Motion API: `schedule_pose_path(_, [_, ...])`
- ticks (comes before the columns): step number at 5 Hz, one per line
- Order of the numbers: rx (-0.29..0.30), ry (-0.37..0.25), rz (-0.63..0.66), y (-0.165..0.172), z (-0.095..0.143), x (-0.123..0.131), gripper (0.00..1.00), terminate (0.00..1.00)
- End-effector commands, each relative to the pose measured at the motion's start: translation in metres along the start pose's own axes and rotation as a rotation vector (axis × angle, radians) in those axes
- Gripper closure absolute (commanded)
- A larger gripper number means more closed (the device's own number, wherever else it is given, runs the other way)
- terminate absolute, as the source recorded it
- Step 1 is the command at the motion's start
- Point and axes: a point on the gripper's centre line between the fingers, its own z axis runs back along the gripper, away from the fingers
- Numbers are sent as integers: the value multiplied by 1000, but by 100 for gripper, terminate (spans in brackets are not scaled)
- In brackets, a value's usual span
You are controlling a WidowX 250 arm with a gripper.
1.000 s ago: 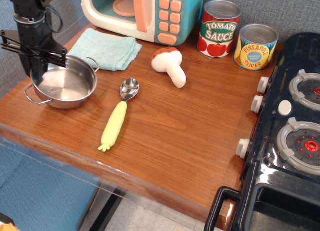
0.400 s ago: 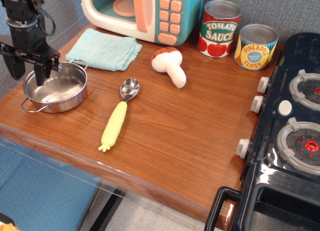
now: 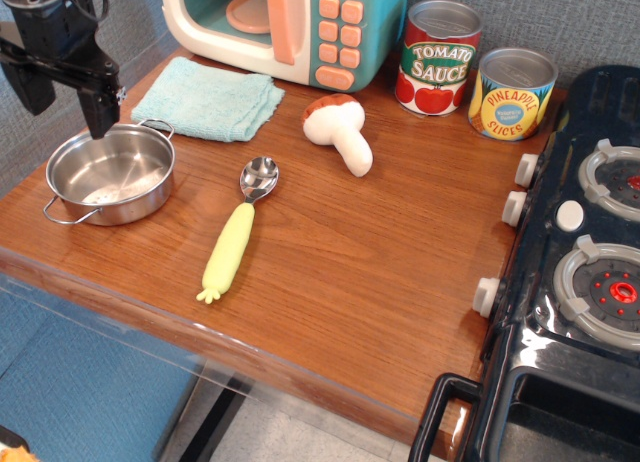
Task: Move the metal pot to the left of the yellow spoon.
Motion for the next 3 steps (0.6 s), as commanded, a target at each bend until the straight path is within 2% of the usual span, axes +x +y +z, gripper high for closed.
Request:
schedule_pose_path(1, [133, -115, -74, -2, 37, 1, 0, 0])
schedule_pose_path(2, [133, -115, -74, -2, 37, 1, 0, 0])
schedule_pose_path(3, [133, -115, -74, -2, 37, 1, 0, 100])
